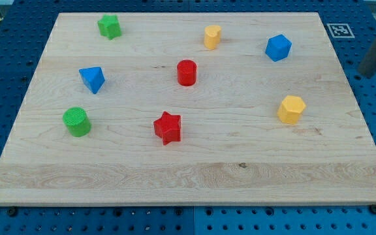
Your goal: Place the yellow hexagon slightly to the bottom right of the board
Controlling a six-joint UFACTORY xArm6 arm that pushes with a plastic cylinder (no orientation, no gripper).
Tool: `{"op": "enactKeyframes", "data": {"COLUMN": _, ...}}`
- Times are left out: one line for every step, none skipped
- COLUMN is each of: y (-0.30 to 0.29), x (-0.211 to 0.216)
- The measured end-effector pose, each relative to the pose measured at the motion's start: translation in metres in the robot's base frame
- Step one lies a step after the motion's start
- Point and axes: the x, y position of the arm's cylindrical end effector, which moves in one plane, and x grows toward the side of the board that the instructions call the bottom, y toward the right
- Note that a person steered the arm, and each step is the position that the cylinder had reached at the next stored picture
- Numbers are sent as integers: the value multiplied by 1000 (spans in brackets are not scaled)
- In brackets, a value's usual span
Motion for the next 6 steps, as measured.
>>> {"op": "enactKeyframes", "data": {"y": -69, "x": 24}}
{"op": "enactKeyframes", "data": {"y": -108, "x": -11}}
{"op": "enactKeyframes", "data": {"y": -145, "x": -27}}
{"op": "enactKeyframes", "data": {"y": -174, "x": -7}}
{"op": "enactKeyframes", "data": {"y": -175, "x": 36}}
{"op": "enactKeyframes", "data": {"y": -149, "x": 89}}
